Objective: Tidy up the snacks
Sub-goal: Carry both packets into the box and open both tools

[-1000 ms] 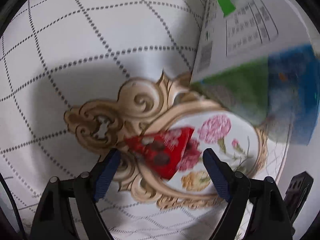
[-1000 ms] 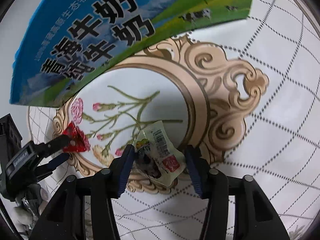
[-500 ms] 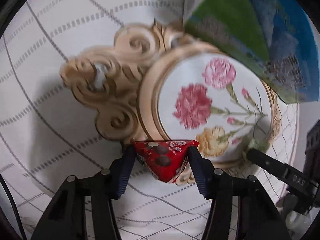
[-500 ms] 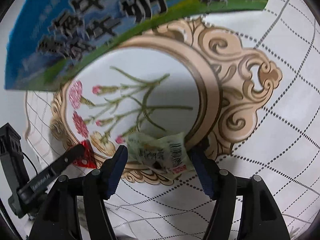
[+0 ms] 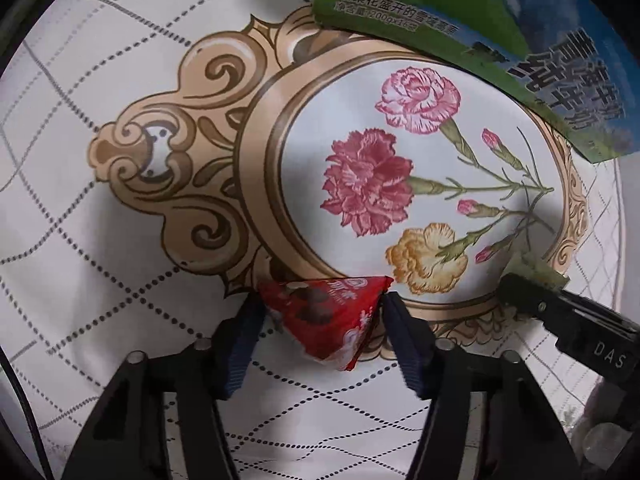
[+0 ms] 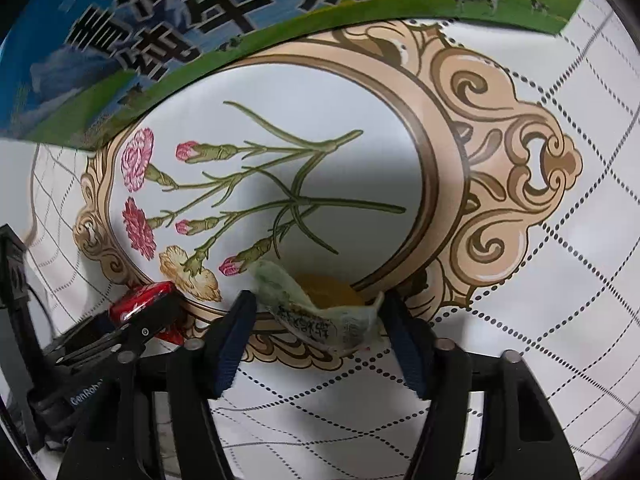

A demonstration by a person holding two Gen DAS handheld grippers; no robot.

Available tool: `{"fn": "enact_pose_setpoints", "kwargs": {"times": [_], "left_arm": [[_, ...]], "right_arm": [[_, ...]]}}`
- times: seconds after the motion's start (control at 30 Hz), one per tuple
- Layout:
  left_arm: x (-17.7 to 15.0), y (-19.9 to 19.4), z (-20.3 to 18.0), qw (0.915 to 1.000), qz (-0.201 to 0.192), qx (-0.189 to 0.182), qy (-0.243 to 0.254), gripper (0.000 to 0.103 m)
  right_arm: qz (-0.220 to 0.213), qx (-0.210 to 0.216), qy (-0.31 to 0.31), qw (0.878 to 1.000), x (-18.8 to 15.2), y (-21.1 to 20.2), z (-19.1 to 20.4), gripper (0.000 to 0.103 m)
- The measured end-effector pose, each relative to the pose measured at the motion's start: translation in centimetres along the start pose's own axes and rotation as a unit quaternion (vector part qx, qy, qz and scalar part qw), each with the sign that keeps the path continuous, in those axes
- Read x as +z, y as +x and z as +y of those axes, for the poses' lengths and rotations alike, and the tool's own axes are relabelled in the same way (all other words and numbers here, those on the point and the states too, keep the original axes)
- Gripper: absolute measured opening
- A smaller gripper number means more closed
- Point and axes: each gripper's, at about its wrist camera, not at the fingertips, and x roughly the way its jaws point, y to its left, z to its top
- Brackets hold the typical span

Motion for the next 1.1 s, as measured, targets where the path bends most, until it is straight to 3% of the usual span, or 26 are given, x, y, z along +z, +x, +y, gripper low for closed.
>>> {"fn": "enact_pose_setpoints", "kwargs": {"times": [0.13, 0.3, 0.4, 0.57, 0.83, 1.1], "left_arm": [[-1.1, -0.2, -0.3, 0.9999, 0.003, -0.003, -0.015, 0.051], [-2.6, -1.9, 0.3, 0.9992, 0.001, -0.024, -0.031, 0.051], [-3.9, -4.1, -0.7, 0.9992, -0.013, -0.032, -0.018, 0.051], [-3.3, -9.1, -3.7, 0.9969, -0.057, -0.053, 0.009, 0.051], [2.6, -20.4, -6.4, 0.9841, -0.141, -0.094, 0.053, 0.051], [9.6, -23.7, -8.8, 0.9783, -0.176, -0.088, 0.067, 0.051]], "right_arm": [[-0.026, -0.003, -0.004, 1.000, -1.1, -0.8, 0.3, 0.044], [-0.033, 0.020, -0.003, 0.999, -2.1, -2.6, -0.2, 0.043], [-0.037, 0.037, -0.007, 0.999, -2.6, -4.0, -0.3, 0.043], [-0.064, 0.071, -0.007, 0.995, -2.8, -7.8, -0.9, 0.043], [-0.108, 0.111, 0.005, 0.988, -0.9, -14.8, -4.0, 0.043], [-0.180, 0.114, 0.003, 0.977, 4.4, -22.8, -5.4, 0.043]]}}
